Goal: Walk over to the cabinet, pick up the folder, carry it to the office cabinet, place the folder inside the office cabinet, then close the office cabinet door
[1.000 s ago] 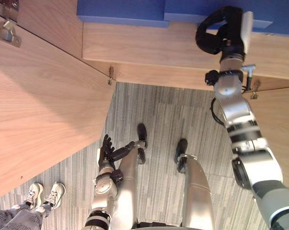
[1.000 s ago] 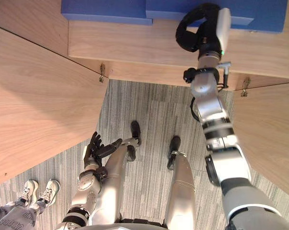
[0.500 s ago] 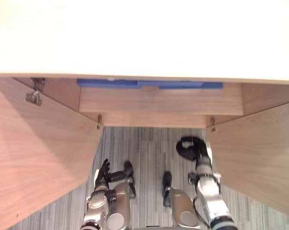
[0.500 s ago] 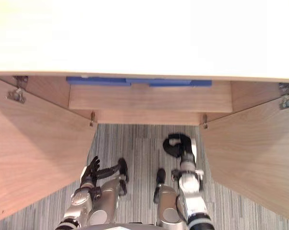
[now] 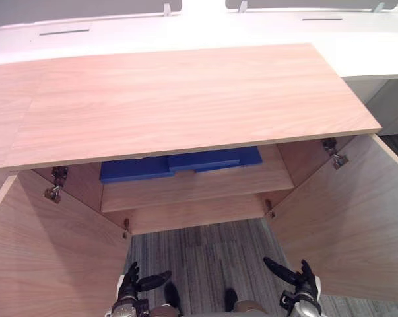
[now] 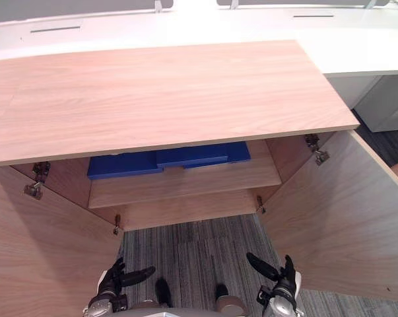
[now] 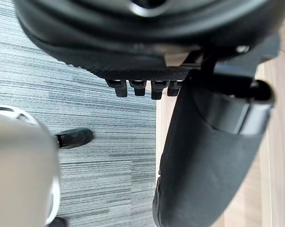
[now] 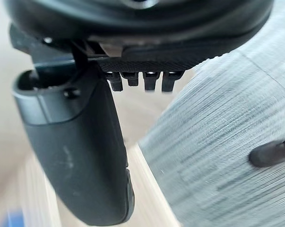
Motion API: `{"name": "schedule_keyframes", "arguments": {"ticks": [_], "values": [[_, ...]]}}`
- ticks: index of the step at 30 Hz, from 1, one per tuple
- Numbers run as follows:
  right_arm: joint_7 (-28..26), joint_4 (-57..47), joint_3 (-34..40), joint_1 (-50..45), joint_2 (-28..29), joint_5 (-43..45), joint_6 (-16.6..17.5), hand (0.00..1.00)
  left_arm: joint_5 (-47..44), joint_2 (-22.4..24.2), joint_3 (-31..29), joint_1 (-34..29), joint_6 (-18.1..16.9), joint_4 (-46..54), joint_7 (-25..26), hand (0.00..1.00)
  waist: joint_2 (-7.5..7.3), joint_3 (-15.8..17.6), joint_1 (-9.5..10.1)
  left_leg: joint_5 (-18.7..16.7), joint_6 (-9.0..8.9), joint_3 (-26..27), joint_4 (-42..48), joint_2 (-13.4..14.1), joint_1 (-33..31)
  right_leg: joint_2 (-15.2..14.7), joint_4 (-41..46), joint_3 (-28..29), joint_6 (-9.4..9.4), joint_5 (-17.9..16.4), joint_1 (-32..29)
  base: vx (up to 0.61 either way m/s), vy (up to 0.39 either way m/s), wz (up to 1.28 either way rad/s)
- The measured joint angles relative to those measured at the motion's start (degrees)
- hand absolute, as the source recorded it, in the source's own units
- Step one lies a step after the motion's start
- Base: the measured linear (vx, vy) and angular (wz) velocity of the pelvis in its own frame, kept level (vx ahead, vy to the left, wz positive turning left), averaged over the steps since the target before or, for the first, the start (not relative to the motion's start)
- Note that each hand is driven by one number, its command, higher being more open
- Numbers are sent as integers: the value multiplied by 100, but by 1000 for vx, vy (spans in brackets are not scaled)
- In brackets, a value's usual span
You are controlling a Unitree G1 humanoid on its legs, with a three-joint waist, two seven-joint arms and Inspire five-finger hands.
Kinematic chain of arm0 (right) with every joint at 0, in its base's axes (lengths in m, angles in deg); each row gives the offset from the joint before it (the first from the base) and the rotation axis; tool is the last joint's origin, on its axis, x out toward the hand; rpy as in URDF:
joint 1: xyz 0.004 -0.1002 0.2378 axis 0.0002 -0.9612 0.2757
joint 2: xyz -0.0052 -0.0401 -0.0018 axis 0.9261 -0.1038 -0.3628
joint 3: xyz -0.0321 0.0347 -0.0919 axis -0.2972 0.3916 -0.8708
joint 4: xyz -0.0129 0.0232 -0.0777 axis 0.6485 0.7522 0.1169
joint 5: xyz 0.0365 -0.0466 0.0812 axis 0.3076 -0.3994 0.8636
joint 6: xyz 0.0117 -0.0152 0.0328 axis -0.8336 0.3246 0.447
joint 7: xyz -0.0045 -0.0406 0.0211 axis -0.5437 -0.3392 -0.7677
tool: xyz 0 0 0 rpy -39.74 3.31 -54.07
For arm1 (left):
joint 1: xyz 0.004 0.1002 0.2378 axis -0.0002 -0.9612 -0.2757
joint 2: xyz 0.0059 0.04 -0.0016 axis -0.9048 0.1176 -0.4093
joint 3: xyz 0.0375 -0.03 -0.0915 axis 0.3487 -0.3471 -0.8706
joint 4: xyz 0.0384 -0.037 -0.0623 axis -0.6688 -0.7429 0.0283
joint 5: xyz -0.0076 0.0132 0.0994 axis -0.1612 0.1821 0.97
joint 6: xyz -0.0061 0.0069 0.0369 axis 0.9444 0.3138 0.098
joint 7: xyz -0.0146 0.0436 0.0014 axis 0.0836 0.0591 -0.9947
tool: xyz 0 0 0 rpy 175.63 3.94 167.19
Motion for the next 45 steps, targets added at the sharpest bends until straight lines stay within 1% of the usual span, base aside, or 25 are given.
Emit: {"name": "schedule_keyframes", "arguments": {"ticks": [1,4,5,8,9,11,12,13,15,17,19,22,23,28,31,33,35,36,37,38,40,41,42,44,45], "values": [[4,-58,224,1,5,236,0,100,23,2,-16,-34,4,5,-1,100,14,-9,-71,-30,-29,42,0,-4,23,6,-8,73,0,10,-4,-80,20,-32],[46,-517,836,2,-7,857,31,100,23,17,-74,-96,11,8,-2,100,62,-36,-109,-79,-5,311,0,9,31,30,-47,393,-14,38,-145,-82,32,-51],[107,-786,1132,12,-37,1092,94,100,23,24,-73,-132,11,8,-6,100,84,-48,-165,-116,6,377,1,-13,34,32,-47,536,-25,51,-201,-33,34,-57],[167,-961,1438,101,-223,1226,183,100,22,24,-72,-174,9,9,-24,100,103,-52,-245,-206,33,540,2,-49,84,30,-47,717,-62,75,-254,9,33,-42],[188,-1025,1595,167,-388,1332,224,100,25,27,-52,-181,7,8,-52,100,135,-54,-252,-244,26,639,4,-71,106,29,-53,842,-112,108,-289,39,40,-52],[208,-1072,1779,309,-675,1390,257,100,26,22,15,-186,-17,7,-113,100,184,-38,-274,-312,52,775,32,-103,120,18,-80,993,-101,138,-339,68,38,-53],[218,-1072,1873,537,-928,1398,275,100,28,20,37,-207,-35,3,-154,100,239,-42,-278,-371,34,942,35,-149,120,18,-131,1173,-22,227,-406,81,31,-53],[216,-1071,1873,641,-1036,1398,291,100,29,19,38,-214,-35,0,-166,100,270,-43,-292,-372,43,975,38,-159,121,20,-152,1237,9,274,-427,83,24,-59],[160,-1038,1851,1038,-1434,1397,316,100,38,19,47,-219,-53,-6,-238,100,412,-21,-322,-408,85,1063,42,-178,128,27,-243,1419,23,371,-476,88,-14,-52],[108,-816,1676,1444,-1831,1396,349,100,37,21,71,-218,-96,-5,-262,100,545,45,-330,-514,80,1083,120,-158,129,51,-250,1553,58,440,-508,94,-54,-54],[38,-341,1180,1988,-2455,1392,354,100,36,38,231,-216,-144,-3,-280,100,745,156,-329,-724,45,1127,327,-121,129,66,-249,1691,125,505,-527,69,-63,-49],[-4,177,797,2565,-2949,1392,357,100,25,85,445,-213,-198,31,-294,100,941,253,-321,-896,44,1146,511,-88,59,58,-242,1793,232,573,-642,22,-61,-41],[-68,432,558,2753,-3223,1393,353,100,22,98,563,-210,-233,49,-309,100,1002,308,-322,-950,59,1178,579,-94,4,48,-238,1845,282,611,-710,-3,-53,-32],[-250,782,-151,3173,-3870,1381,323,100,4,188,837,-209,-296,149,-342,100,1175,489,-377,-1016,86,1187,658,-162,-120,-5,-238,1865,326,752,-893,-36,-45,-21],[-267,662,-321,3199,-3927,1372,302,100,-105,232,943,-209,-308,240,-344,100,1191,557,-403,-1048,94,1190,754,-179,-199,-39,-263,1857,324,807,-950,-74,-62,-6],[-255,146,-322,2928,-3901,1374,234,100,-104,276,941,-209,-316,261,-344,100,1188,563,-400,-1051,87,1201,792,-198,-270,-65,-292,1843,321,814,-1009,-77,-80,-6],[-253,-662,-296,2400,-3751,1373,215,100,-108,295,919,-213,-315,254,-334,100,1175,572,-414,-1058,75,1217,812,-205,-289,-82,-364,1832,322,812,-1006,-60,-97,-10],[-263,-1317,-291,2000,-3563,1365,216,100,-99,300,905,-218,-314,246,-328,100,1129,603,-457,-1058,73,1219,824,-202,-287,-84,-414,1831,324,809,-993,-53,-127,-17],[-313,-1961,-303,1613,-3333,1318,217,100,-90,317,873,-223,-311,222,-328,100,1125,606,-539,-1059,71,1219,842,-184,-281,-81,-433,1840,325,807,-988,-31,-85,-17],[-363,-2279,-315,1423,-3196,1289,219,100,-89,338,834,-227,-305,212,-328,100,1120,610,-583,-1061,69,1227,845,-166,-265,-35,-441,1860,325,807,-977,-37,-122,-21],[-447,-3211,-475,778,-2734,1202,239,100,-82,397,718,-229,-300,211,-329,100,1036,660,-669,-1076,46,1280,842,-121,-135,37,-471,1945,323,807,-883,-25,-96,-29],[-495,-3616,-623,460,-2481,1088,242,100,-78,402,682,-233,-298,192,-338,100,951,655,-702,-1097,15,1377,849,-84,-65,82,-493,2026,310,819,-850,-14,-73,-35],[-531,-3806,-704,296,-2368,1044,243,100,-76,401,657,-232,-296,186,-348,100,904,654,-707,-1111,1,1436,860,-64,-42,106,-498,2078,304,830,-848,-8,-71,-48],[-738,-4460,-1054,-409,-2038,1007,248,100,32,346,564,-225,-304,193,-391,100,715,646,-761,-1164,-25,1603,929,15,29,193,-508,2246,294,869,-831,13,-70,-42],[-810,-4582,-1141,-583,-1983,999,248,100,43,316,560,-224,-305,187,-393,100,669,644,-787,-1184,-31,1624,959,38,46,214,-508,2270,291,877,-815,36,-93,-31]]}}
